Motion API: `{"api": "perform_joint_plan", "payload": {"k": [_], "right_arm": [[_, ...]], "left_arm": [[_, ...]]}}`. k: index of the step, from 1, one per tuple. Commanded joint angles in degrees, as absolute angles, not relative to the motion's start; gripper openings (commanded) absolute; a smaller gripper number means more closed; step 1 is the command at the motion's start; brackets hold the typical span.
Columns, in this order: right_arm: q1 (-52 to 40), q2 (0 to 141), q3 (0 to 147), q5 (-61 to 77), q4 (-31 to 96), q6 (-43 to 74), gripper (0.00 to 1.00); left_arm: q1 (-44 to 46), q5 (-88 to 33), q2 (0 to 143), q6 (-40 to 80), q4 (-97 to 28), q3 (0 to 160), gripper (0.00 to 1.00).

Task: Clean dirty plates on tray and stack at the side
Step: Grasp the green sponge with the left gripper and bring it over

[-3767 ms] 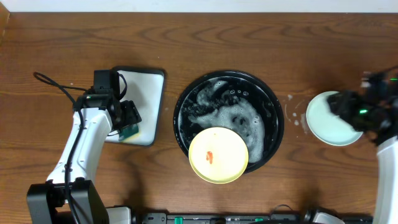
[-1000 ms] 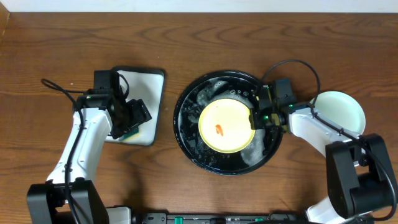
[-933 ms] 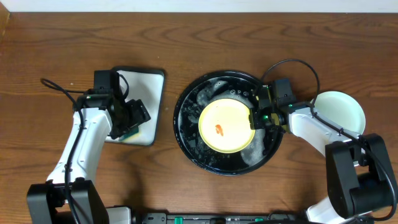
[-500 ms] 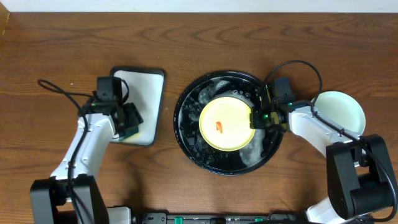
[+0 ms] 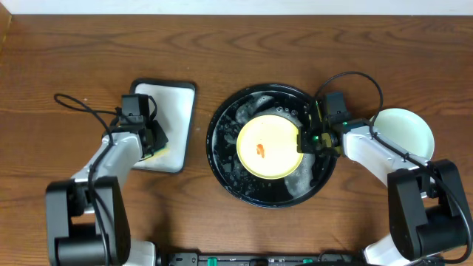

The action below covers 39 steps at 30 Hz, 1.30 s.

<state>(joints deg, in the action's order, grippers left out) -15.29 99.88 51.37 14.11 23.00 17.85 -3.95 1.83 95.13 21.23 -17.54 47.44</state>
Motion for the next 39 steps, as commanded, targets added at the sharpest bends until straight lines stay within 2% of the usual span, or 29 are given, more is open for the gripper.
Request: {"api": "perform_joint_plan", "payload": {"k": [1, 17, 25, 29, 39], "right_arm": [[-15.38, 100.51, 50.54, 8.49, 24.01, 18.98, 0.01], [-15.38, 100.49, 50.54, 8.47, 24.05, 19.27, 0.01], [-15.38, 100.51, 50.54, 8.43, 23.99, 19.29, 0.01], [-15.38, 100.51, 50.54, 8.43, 23.99, 19.29, 0.01], [-15.38, 100.51, 50.54, 8.43, 24.01, 19.27, 0.01]], "left_arm": [[-3.79, -3.99, 101.06, 21.65, -18.79, 44.75, 0.08], [-3.79, -4.08, 86.94, 19.53, -30.24, 53.23, 0.07], [-2.98, -4.19, 86.48, 18.81, -32.34, 53.06, 0.07], [0.49, -11.09, 86.46, 15.81, -31.83, 53.17, 0.07], [16.32, -11.6, 86.46, 20.03, -29.74, 58.85, 0.07]]}}
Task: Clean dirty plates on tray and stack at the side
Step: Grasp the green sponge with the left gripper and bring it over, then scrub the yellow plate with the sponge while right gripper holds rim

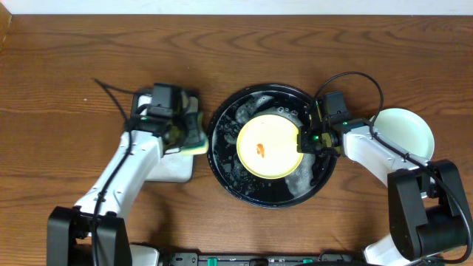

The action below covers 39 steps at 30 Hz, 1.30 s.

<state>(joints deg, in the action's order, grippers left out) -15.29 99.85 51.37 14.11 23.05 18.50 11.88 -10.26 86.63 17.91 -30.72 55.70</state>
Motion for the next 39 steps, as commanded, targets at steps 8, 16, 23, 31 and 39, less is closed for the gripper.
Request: {"api": "perform_joint_plan", "payload": {"k": [8, 16, 23, 31, 39], "right_arm": [[-15.38, 100.51, 50.54, 8.43, 23.94, 19.27, 0.01], [-15.38, 100.51, 50.54, 8.45, 23.79, 19.29, 0.01], [-15.38, 100.51, 50.54, 8.43, 23.79, 19.29, 0.01], [-15.38, 100.51, 50.54, 8.45, 23.79, 19.27, 0.01], [-15.38, 100.51, 50.54, 8.43, 23.83, 19.29, 0.01]], "left_arm": [[30.52, -11.53, 88.33, 33.39, -21.74, 58.83, 0.07], [37.8, -11.38, 100.14, 39.35, -11.16, 58.83, 0.07], [39.03, -11.4, 109.06, 39.31, -6.55, 58.83, 0.07], [37.87, 2.94, 109.43, 39.27, -20.4, 59.55, 0.07], [37.74, 10.35, 108.97, 35.9, -27.75, 64.71, 0.07]]}}
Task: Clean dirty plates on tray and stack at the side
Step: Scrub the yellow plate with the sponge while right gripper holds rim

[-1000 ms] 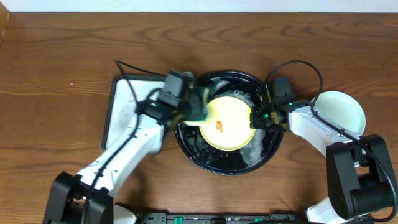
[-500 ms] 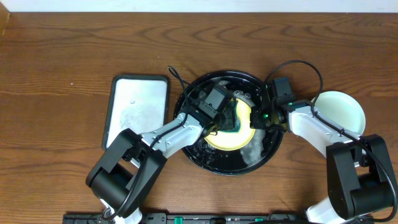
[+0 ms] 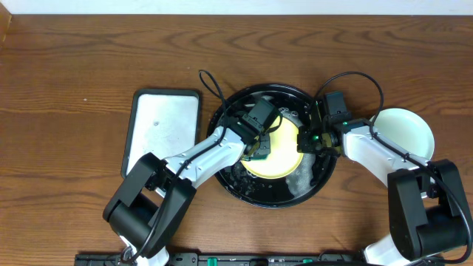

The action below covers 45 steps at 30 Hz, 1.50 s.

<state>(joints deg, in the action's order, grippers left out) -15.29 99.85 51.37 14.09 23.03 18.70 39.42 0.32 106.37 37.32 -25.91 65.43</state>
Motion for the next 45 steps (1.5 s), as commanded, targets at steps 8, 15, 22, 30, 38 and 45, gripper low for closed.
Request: {"api": "perform_joint_plan", "payload": {"k": [8, 15, 22, 30, 38, 45], "right_arm": [[-15.38, 100.51, 50.54, 8.43, 23.81, 19.29, 0.01], [-15.38, 100.51, 50.54, 8.43, 23.88, 19.27, 0.01], [-15.38, 100.51, 50.54, 8.43, 23.81, 19.27, 0.01], [-15.38, 100.51, 50.54, 8.43, 23.81, 19.27, 0.01], [-15.38, 100.51, 50.54, 8.43, 23.79, 19.27, 0.01], [-15.38, 100.51, 50.54, 8.38, 24.01, 19.25, 0.01]], "left_arm": [[37.8, -6.26, 113.62, 45.1, -19.22, 64.55, 0.08], [39.48, -20.71, 119.94, 50.09, -13.37, 64.55, 0.07], [40.32, -28.82, 119.79, 50.3, -16.05, 64.55, 0.07], [36.34, -27.29, 119.33, 50.26, -23.44, 64.75, 0.07], [30.09, -8.95, 115.96, 46.44, -30.35, 64.77, 0.07], [31.73, 2.28, 115.92, 34.92, -25.63, 65.17, 0.08]]}}
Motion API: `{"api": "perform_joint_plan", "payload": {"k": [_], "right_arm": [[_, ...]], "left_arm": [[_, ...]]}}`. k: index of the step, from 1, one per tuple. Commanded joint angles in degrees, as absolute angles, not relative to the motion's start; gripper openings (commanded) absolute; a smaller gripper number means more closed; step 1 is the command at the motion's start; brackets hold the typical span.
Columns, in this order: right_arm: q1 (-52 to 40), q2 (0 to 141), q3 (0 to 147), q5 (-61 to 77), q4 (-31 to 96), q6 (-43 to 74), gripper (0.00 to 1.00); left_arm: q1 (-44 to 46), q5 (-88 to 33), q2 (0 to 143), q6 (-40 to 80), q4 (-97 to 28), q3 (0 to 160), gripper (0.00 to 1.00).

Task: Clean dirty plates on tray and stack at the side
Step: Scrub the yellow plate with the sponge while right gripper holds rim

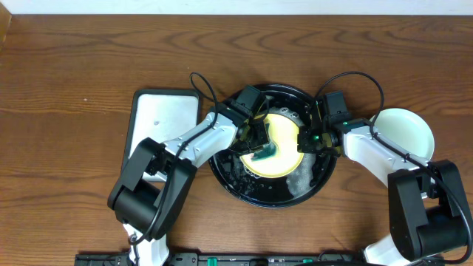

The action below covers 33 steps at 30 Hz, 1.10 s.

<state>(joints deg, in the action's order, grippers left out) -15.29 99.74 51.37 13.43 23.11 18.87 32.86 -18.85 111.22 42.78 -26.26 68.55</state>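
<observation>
A yellow plate (284,148) lies in the round black tray (251,188), with soapy foam around it. My left gripper (259,145) is over the plate's left half, shut on a yellow-green sponge (264,154) that is pressed to the plate. That part of the plate's face is hidden under the sponge and gripper. At the plate's right rim my right gripper (301,140) is shut on the edge, holding it. A pale green plate (405,133) rests on the table to the right of the tray.
A white rectangular tray (159,118) lies at the left, with nothing on it. The left arm reaches across between it and the black tray. Both arms' cables loop above the black tray's far edge.
The left gripper with the sponge has moved slightly left and toward the front on the yellow plate, and the wrist has turned. The right gripper has not moved.
The left gripper was down at the sponge on the white tray while the right held the yellow plate's rim; an orange spot showed on the plate. Then the left carried the sponge beside the black tray. Then it was on the plate, and now rubs there, covering the spot.
</observation>
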Motion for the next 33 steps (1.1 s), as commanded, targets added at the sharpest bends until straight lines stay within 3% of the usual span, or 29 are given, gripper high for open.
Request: {"api": "perform_joint_plan", "payload": {"k": [1, 15, 26, 33], "right_arm": [[-15.38, 100.51, 50.54, 8.38, 24.03, 19.27, 0.01], [-15.38, 100.51, 50.54, 8.38, 24.25, 19.27, 0.01], [-15.38, 100.51, 50.54, 7.46, 25.28, 19.27, 0.01], [-15.38, 100.51, 50.54, 7.49, 25.23, 19.27, 0.01]], "left_arm": [[32.21, 2.79, 115.92, 33.56, -25.04, 65.32, 0.07], [36.36, 31.18, 110.74, 26.09, -28.18, 67.11, 0.07], [36.36, 31.22, 101.03, 25.54, -28.23, 67.31, 0.08], [36.18, 19.88, 95.31, 26.68, -27.07, 67.31, 0.08]]}}
